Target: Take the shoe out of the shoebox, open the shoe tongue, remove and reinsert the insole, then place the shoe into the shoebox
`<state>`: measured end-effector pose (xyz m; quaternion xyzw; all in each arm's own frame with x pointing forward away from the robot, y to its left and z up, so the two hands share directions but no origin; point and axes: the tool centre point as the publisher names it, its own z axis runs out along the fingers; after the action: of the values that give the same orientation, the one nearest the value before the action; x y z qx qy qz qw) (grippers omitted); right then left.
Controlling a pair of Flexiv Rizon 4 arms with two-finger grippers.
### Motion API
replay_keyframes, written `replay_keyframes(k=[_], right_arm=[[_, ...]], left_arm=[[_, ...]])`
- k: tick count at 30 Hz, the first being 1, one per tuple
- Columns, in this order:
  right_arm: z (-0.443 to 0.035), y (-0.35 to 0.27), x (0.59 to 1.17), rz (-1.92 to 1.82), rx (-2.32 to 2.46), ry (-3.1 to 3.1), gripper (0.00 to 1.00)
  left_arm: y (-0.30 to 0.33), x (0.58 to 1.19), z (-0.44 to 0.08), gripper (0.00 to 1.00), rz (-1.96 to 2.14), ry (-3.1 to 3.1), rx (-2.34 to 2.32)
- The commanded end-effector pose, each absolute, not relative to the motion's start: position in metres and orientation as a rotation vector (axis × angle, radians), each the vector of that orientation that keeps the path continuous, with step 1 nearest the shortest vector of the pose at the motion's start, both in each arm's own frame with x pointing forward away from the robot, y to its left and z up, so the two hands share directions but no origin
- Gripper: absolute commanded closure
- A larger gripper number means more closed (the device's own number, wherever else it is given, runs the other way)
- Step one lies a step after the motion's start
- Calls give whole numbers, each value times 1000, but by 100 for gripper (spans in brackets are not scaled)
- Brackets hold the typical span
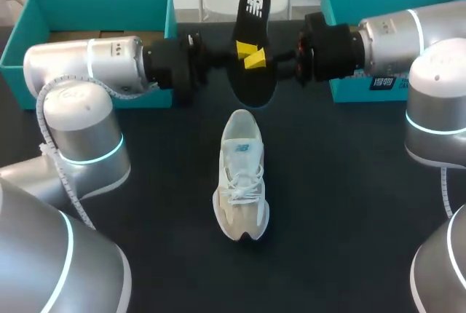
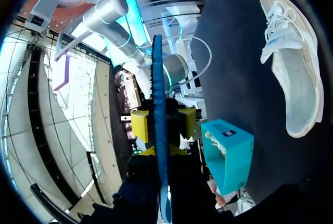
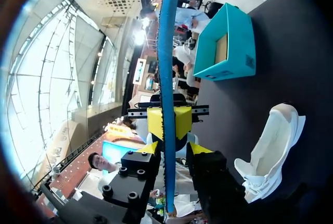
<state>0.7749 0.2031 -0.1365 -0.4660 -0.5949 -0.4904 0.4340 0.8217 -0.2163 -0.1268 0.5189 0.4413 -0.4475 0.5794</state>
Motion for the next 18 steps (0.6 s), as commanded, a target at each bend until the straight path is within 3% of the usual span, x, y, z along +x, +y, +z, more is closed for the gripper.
replay_keyframes(k=[1,2,8,9,10,18], right_arm=[[-139,206,778,-1211,-1159,-1483,87],[-139,206,778,-1209,-1159,-1482,100],[-139,206,777,-1203,-1154,-1488,100],[-139,206,777,-1204,-1154,-1489,100],[-139,206,777,-1206,-1153,-1491,100],[-142,198,782,-1323,-1110,-1518,100]], left_arm=[[-217,819,-127,100,-1040,1032,1205],[-216,819,-127,100,-1038,1032,1206],[-214,818,-127,100,-1039,1062,1201],[-214,817,-127,69,-1063,1081,1200],[-213,818,-126,0,-1076,1080,1186],[-174,815,-125,0,-1207,1415,1074]])
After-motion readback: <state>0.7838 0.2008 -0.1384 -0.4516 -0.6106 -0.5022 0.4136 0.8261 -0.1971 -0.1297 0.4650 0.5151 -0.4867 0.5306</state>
